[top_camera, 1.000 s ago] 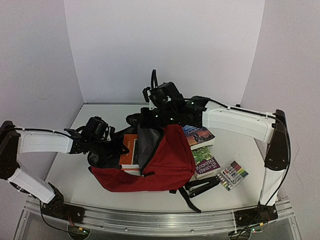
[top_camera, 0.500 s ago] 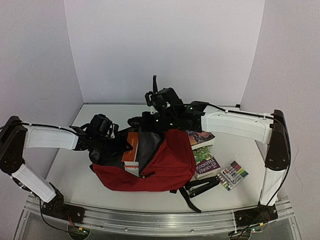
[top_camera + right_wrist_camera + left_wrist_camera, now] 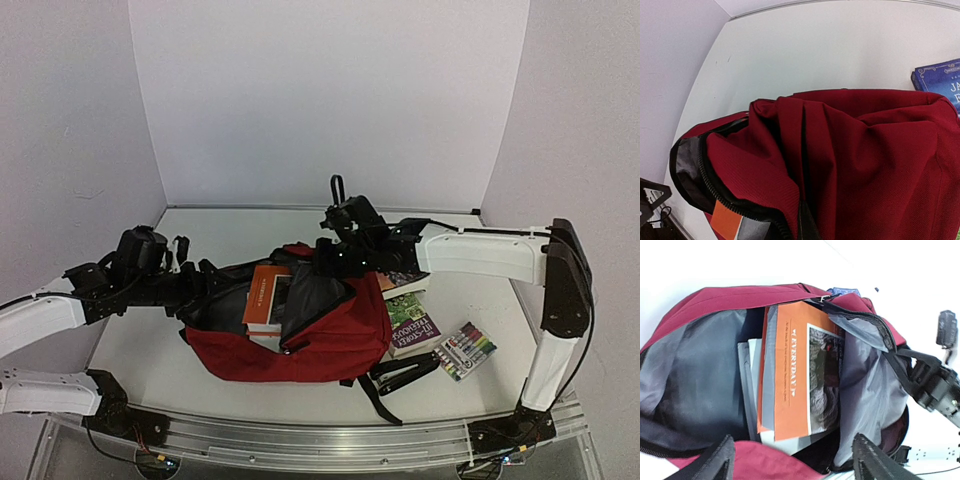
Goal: Pack the student bag
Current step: Place the book in the student bag.
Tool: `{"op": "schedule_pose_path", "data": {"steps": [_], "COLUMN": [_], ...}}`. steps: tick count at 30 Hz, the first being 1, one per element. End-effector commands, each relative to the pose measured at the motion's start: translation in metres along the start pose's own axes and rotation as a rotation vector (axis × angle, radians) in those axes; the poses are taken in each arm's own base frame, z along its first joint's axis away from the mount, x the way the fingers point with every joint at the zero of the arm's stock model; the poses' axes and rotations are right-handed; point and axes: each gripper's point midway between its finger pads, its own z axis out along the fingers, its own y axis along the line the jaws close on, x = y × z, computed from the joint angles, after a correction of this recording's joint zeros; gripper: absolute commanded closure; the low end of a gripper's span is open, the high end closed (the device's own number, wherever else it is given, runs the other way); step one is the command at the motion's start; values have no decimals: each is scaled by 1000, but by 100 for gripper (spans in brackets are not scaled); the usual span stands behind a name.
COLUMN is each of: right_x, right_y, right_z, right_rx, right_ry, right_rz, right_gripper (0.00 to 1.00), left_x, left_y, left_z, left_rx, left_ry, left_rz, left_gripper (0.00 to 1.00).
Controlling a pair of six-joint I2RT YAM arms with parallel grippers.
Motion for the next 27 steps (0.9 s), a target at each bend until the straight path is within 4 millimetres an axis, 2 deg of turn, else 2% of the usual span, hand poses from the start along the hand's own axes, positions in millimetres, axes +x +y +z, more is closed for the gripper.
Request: {"op": "schedule_pose_path", "data": {"steps": [1, 3, 8, 12, 15, 18, 22, 24, 27], "right_x": [-16, -23, -30, -24, -28, -41, -53, -62, -64], "right_y": [-22, -25, -41, -18, -13, -22, -43, -62, -103], "right_z": [-11, -20, -36, -60, -87, -115, -135, -141, -138], "right_rx": [25, 20, -9, -167, -224, -256, -255, -228, -168], "right_ry": [-43, -56, -45, 15, -3, -42, -82, -112, -121], "right_rz": [57, 59, 71, -5, -12, 27, 95, 135, 210], "right_gripper": [87, 69, 45, 17, 3, 2, 2, 2, 2], "left_x": [8, 9, 7, 5, 3, 1, 0, 0, 2], "left_y": [10, 8, 3, -12, -22, -26, -29, -29, -30], "left_z": [-10, -12, -15, -15, -16, -16, -15, -14, -12], "left_rx": [-46, -36, -21, 30, 58, 69, 89, 94, 107], "left_ry": [34, 45, 43, 61, 73, 76, 78, 79, 86], "left_rz": [-13, -8, -20, -18, -6, -3, -7, -14, -27], "left_gripper": [15, 14, 13, 10, 8, 7, 6, 6, 6]}}
